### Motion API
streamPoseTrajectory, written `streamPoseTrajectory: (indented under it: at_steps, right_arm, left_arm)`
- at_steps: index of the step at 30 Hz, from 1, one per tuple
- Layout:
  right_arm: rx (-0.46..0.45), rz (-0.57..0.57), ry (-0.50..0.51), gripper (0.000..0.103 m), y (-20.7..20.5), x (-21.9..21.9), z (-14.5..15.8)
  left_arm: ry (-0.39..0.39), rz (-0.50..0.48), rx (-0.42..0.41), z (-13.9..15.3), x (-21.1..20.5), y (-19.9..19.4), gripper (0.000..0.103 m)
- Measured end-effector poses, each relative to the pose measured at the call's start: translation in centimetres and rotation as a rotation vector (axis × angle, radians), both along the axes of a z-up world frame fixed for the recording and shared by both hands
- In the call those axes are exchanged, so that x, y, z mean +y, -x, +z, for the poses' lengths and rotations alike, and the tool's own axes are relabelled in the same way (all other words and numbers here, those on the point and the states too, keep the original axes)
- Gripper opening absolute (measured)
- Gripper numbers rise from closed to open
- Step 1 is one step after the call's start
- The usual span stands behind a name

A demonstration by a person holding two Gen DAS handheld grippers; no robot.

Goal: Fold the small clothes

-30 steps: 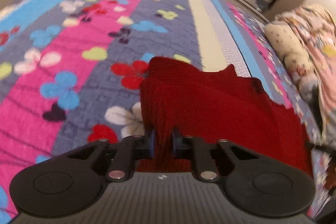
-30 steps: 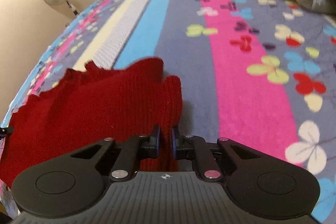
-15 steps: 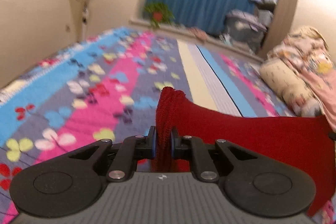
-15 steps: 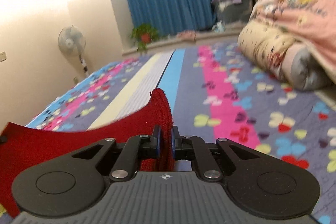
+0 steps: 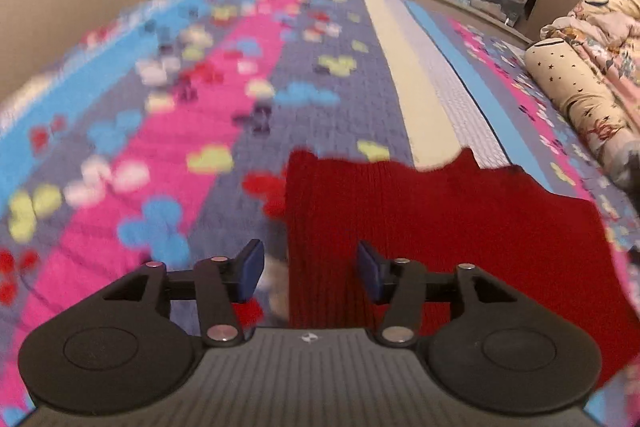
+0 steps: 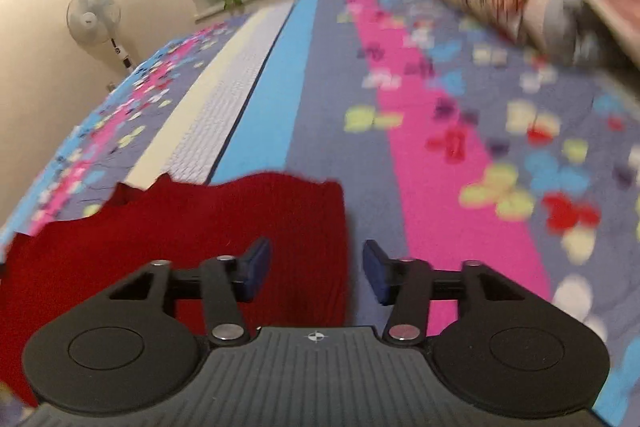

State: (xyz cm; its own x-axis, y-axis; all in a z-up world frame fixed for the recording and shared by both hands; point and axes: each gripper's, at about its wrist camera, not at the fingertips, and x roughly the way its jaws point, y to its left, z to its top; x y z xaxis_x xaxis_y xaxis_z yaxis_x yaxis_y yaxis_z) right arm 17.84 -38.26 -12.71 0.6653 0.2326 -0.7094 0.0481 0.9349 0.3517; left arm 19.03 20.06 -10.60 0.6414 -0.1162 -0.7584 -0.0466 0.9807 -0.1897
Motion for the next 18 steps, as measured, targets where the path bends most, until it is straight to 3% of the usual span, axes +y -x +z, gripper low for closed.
streamPoseTrajectory:
  at_steps: [3,9,15,18]
  right_arm:
    - [0.087,0.024,-0.03,0.055,0.9,0.0,-1.2]
    - [0.151,0.077,0.019,0.055,4.2,0.5,-1.9]
    - [0.192,0.074,-0.019,0.055,6.8,-0.5,-1.9]
    - [0.189,0.073,-0.037,0.047,7.8,-0.5,-1.9]
  left_arm:
    - [0.059,-0.005,0.081,-1.1,1.1,0.5,0.06]
    - [0.142,-0.031,0.129,-1.7,2.1,2.5,0.061]
    - [0.116,-0.106,0.186,-2.3,1.4,5.5,0.061]
    - [0.114,-0.122,0.2,-2.5,1.3,6.8,0.061]
